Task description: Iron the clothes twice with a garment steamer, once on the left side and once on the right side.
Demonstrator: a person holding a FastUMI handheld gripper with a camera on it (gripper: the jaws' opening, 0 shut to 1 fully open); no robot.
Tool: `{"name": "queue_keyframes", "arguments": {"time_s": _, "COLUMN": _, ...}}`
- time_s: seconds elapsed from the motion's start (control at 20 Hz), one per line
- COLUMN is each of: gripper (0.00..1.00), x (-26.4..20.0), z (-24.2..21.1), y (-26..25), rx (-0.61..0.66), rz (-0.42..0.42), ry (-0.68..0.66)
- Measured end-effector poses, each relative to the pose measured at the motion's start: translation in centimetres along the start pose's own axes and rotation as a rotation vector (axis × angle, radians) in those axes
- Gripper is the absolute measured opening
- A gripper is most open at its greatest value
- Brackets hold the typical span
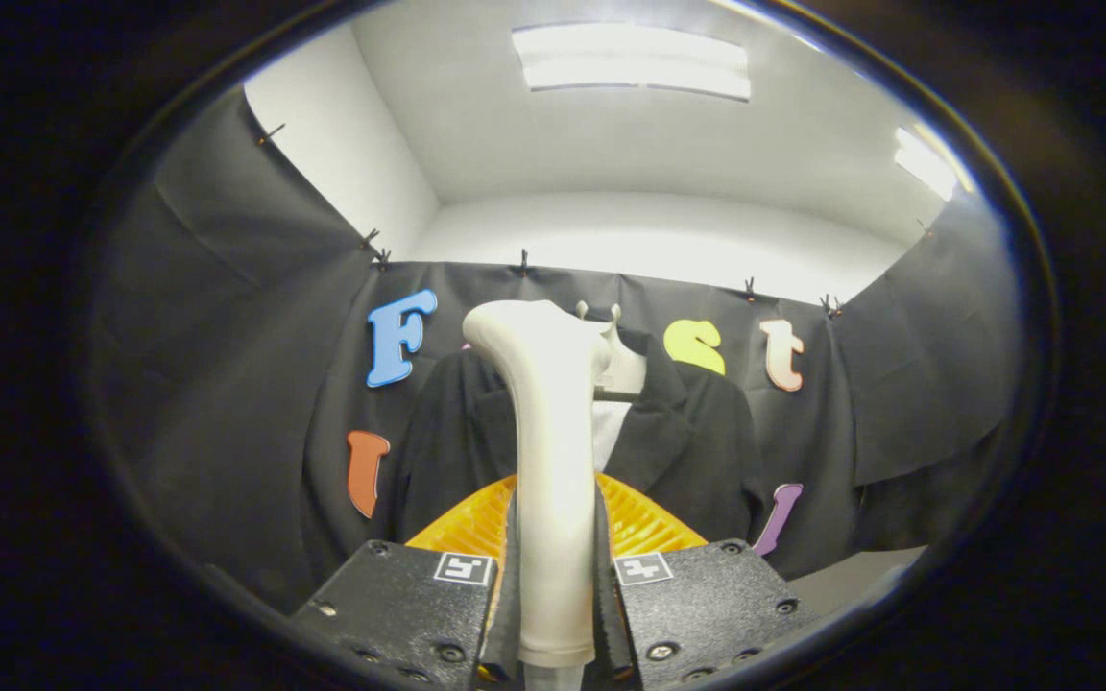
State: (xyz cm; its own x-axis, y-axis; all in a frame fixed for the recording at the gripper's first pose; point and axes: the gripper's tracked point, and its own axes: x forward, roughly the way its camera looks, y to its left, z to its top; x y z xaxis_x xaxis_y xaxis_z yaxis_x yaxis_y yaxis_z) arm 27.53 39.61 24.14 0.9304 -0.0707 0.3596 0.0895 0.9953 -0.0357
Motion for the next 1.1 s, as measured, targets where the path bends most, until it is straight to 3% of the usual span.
{"name": "queue_keyframes", "arguments": {"time_s": 0.2, "gripper": 0.33, "x": 4.3, "z": 1.9, "y": 1.6, "rx": -0.079, "rz": -0.033, "ry": -0.041}}
{"name": "queue_keyframes", "arguments": {"time_s": 0.45, "gripper": 0.33, "x": 7.0, "z": 0.4, "y": 3.4, "rx": -0.165, "rz": -0.054, "ry": -0.033}}
{"name": "queue_keyframes", "arguments": {"time_s": 0.9, "gripper": 0.33, "x": 6.6, "z": -3.6, "y": 3.2, "rx": -0.197, "rz": -0.056, "ry": 0.022}}
{"name": "queue_keyframes", "arguments": {"time_s": 1.1, "gripper": 0.33, "x": 3.5, "z": -6.3, "y": 2.2, "rx": -0.180, "rz": -0.055, "ry": 0.059}}
